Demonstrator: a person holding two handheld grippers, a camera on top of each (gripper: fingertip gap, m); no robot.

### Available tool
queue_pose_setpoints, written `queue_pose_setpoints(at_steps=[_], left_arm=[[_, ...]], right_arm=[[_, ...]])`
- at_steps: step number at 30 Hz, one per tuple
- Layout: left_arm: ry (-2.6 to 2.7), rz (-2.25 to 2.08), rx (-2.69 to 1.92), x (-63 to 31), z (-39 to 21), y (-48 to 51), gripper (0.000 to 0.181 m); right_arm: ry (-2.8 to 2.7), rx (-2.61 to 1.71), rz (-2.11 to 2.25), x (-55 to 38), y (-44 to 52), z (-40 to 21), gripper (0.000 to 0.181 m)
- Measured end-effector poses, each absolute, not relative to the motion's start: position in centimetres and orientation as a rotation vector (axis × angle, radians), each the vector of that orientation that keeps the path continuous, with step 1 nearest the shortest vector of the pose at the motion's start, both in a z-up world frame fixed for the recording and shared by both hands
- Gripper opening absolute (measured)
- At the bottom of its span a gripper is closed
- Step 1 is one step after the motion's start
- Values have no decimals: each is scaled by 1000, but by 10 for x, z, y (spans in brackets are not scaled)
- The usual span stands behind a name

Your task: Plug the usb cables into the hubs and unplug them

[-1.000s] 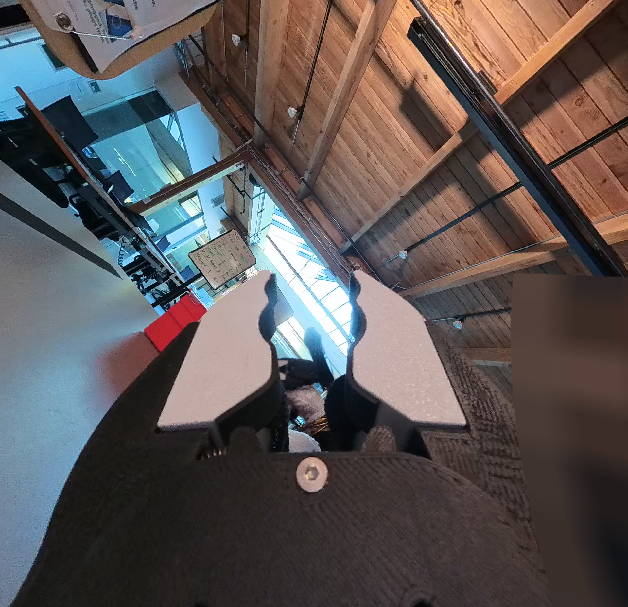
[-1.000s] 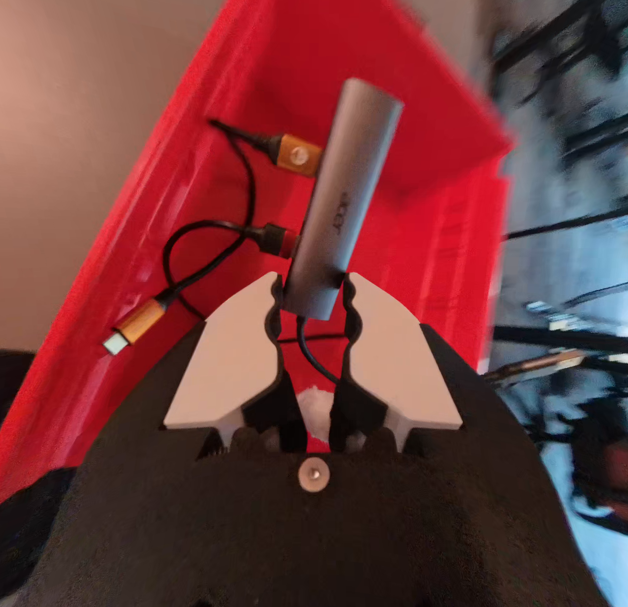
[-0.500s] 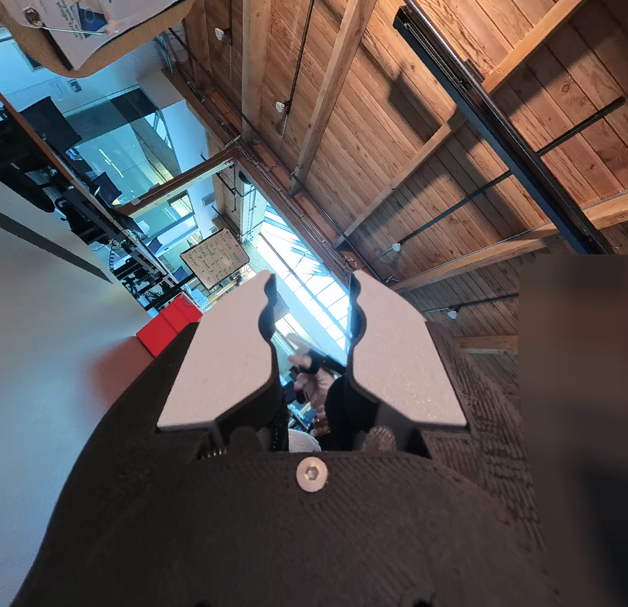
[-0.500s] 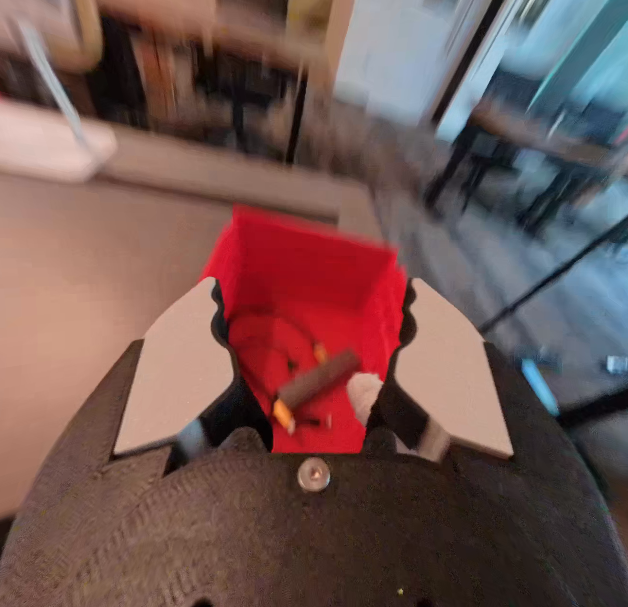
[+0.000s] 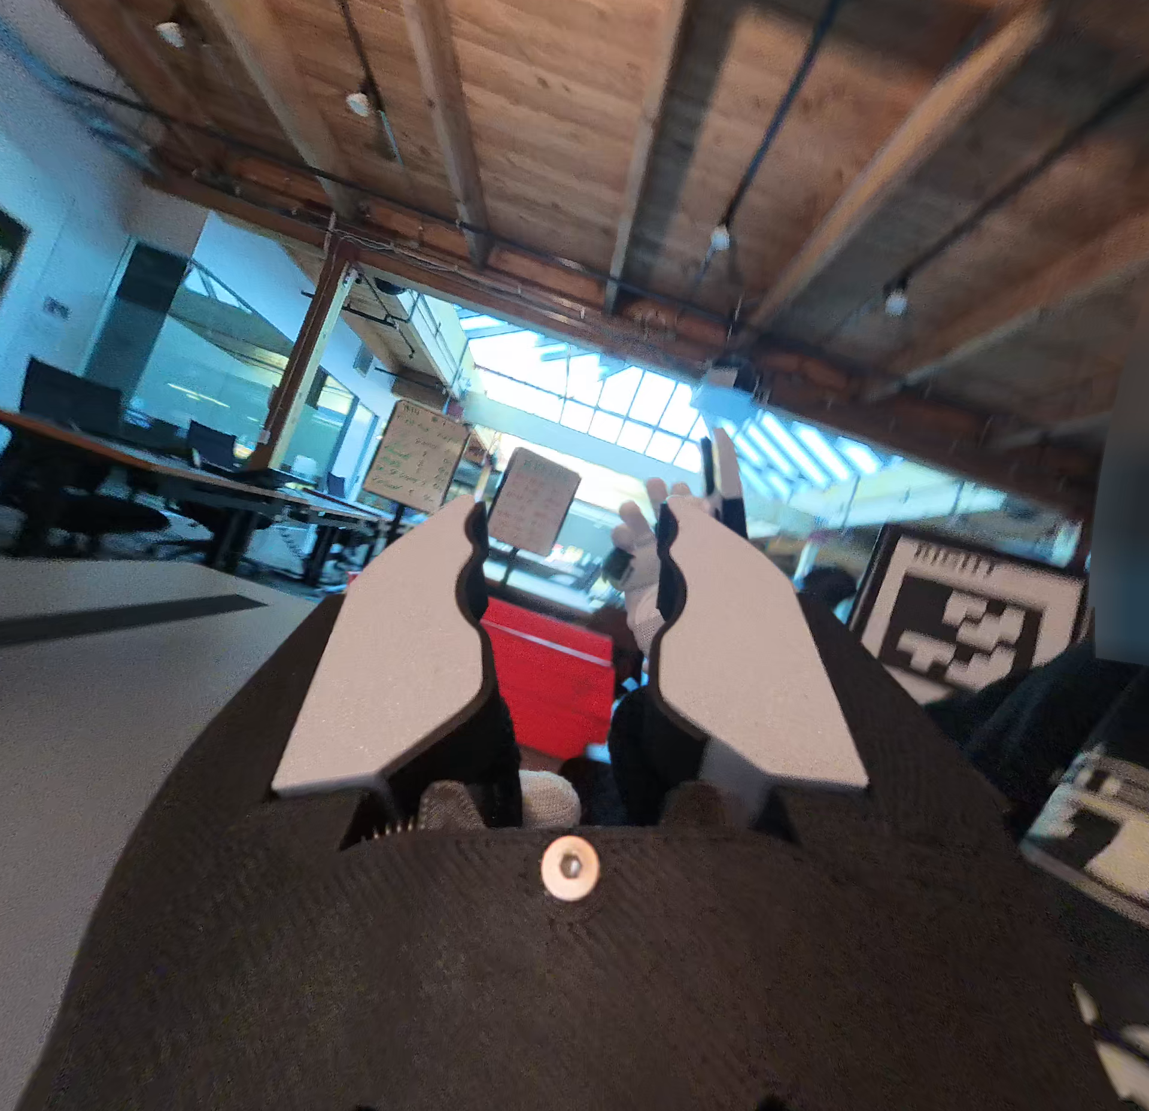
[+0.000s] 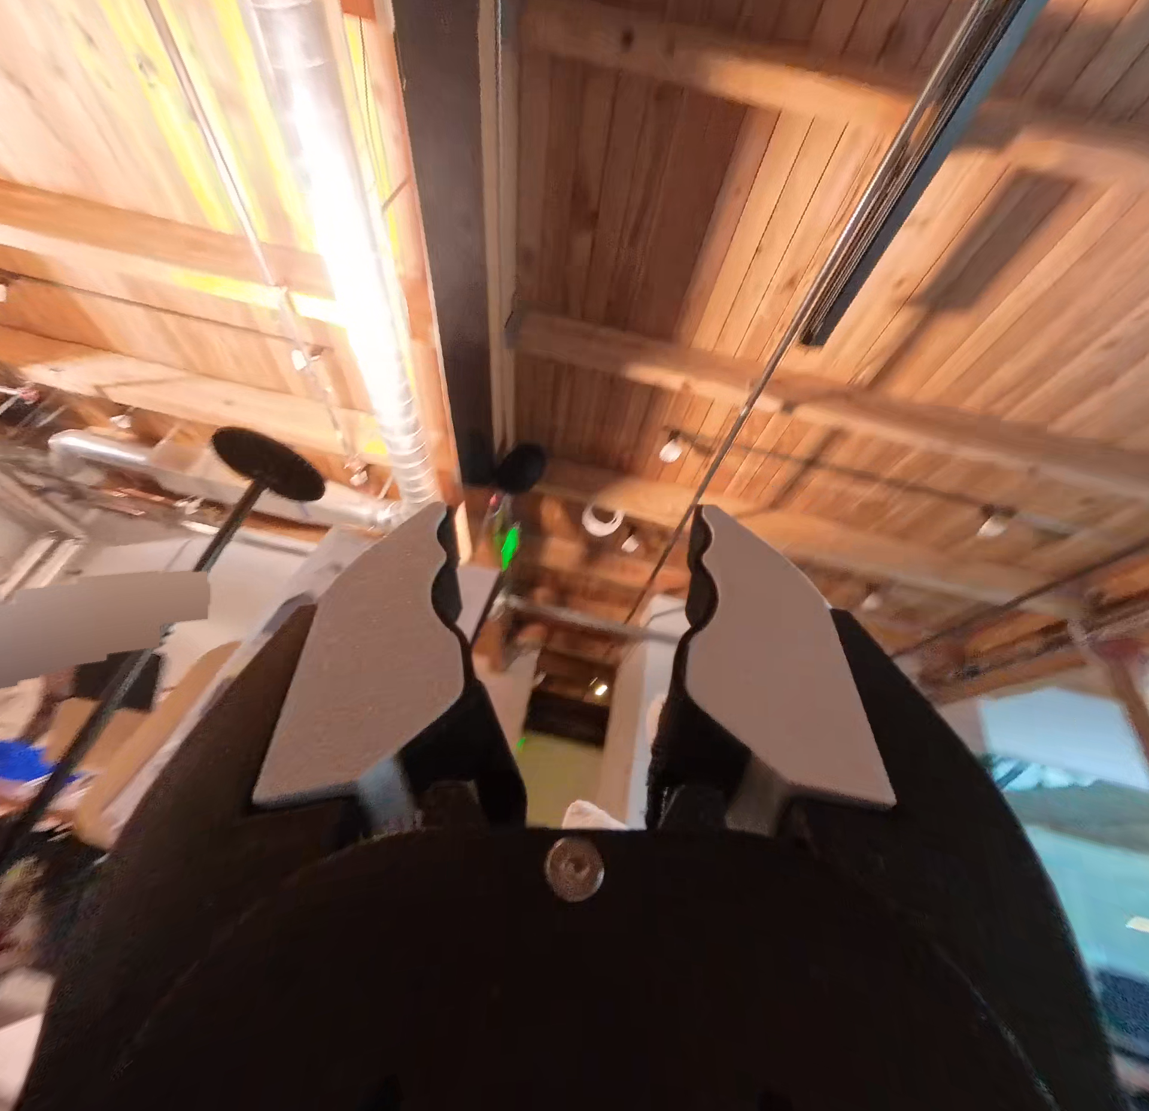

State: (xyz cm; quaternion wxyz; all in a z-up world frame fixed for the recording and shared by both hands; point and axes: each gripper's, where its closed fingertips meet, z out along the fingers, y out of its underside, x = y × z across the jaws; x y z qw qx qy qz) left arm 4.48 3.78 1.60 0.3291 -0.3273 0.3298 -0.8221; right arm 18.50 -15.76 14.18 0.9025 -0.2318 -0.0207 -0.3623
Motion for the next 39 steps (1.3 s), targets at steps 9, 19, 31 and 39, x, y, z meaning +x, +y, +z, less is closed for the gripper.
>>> queue_pose_setpoints(at_steps=[9,19,31,39], left_arm=[[1085,-1285,-437,33,39,-10,69],[1100,-819,-658,-111,142,116,68],[1911,-109,-1586,-222,-36,306,74],[2257,334,-1649,-238,-118,338,70]], right_arm=[[96,-1014,-417,215,-46,39,86],[200,-1012,-282,234,-48,35,86],[117,-1067,-322,223,-38,31,86],[58,-1085,-372,216,-36,30,85]])
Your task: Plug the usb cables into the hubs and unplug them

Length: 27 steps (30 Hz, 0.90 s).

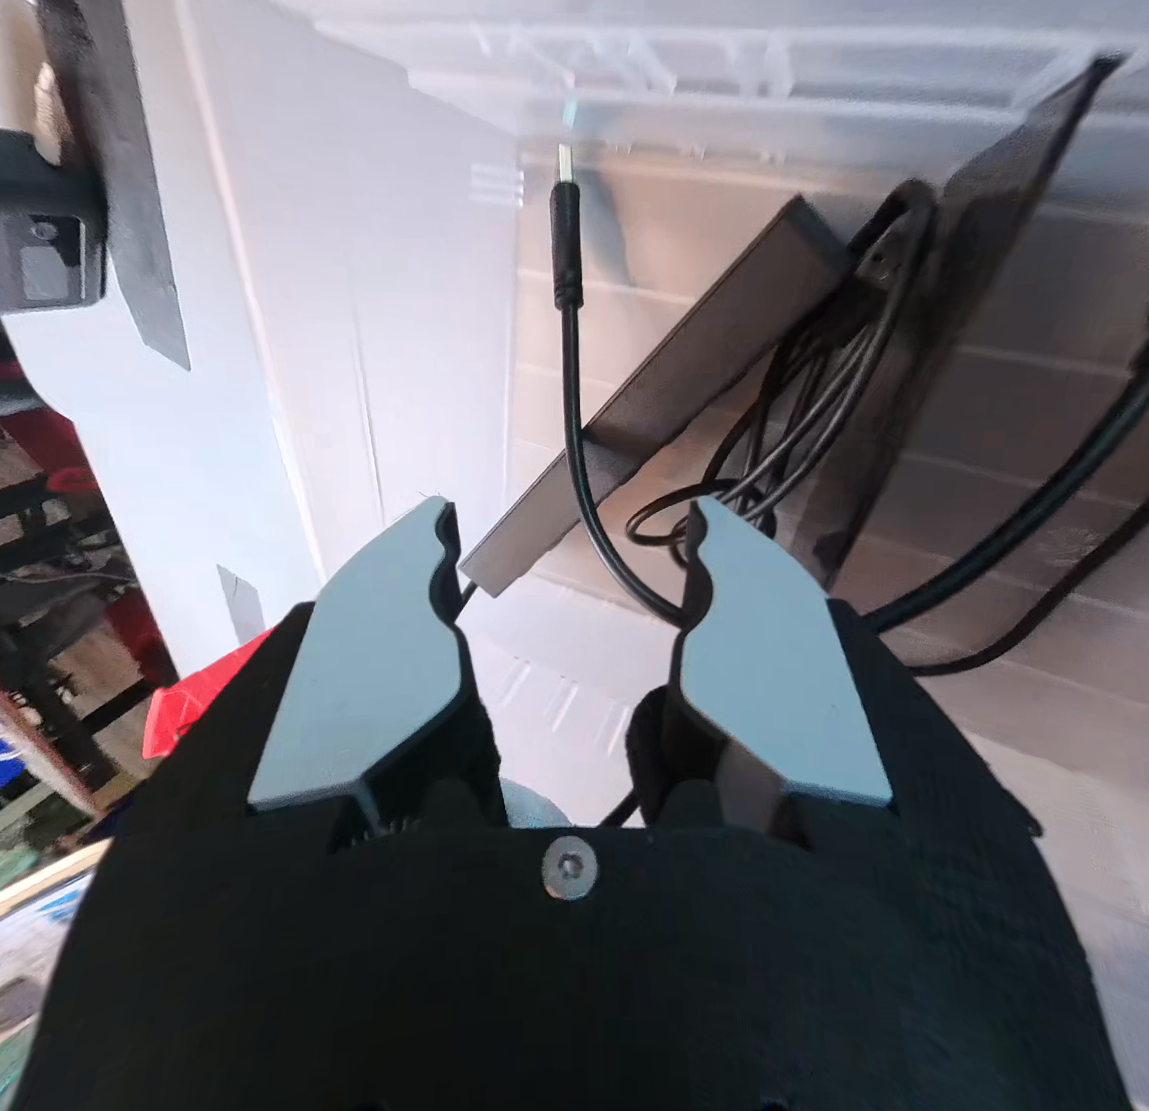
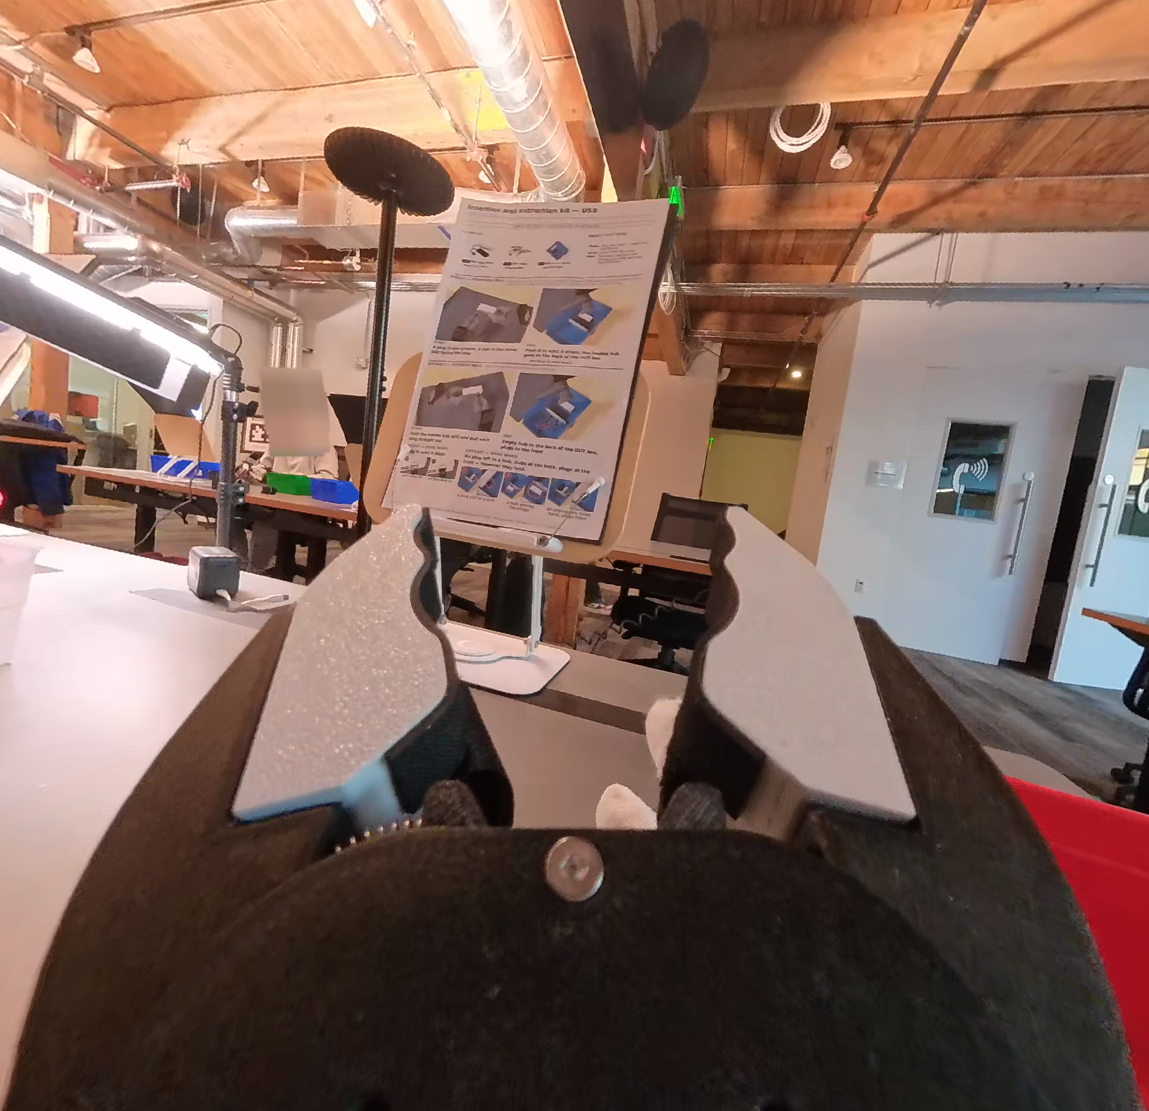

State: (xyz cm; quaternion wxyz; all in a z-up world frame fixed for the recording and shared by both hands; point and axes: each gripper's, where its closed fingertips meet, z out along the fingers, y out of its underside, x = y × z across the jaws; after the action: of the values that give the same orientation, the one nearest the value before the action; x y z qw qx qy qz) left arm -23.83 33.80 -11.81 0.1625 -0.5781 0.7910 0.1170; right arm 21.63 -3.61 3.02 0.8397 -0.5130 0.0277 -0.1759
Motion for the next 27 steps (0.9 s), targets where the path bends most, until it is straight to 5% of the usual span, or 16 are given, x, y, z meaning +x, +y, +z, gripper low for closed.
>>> queue_pose_setpoints(at_steps=[8,17,27], left_arm=[[2576,677,-1386,-231,-143,339,69],[2700,637,-1373,-221,-161,339,33],[2071,471,-1338,-209,28,336,32]], right_arm=[[29,-1103,-351,210,-32,28,82],[4,-1127,-324,206,-28,23,79],[-10,-1140,-311,203,-25,21,78]])
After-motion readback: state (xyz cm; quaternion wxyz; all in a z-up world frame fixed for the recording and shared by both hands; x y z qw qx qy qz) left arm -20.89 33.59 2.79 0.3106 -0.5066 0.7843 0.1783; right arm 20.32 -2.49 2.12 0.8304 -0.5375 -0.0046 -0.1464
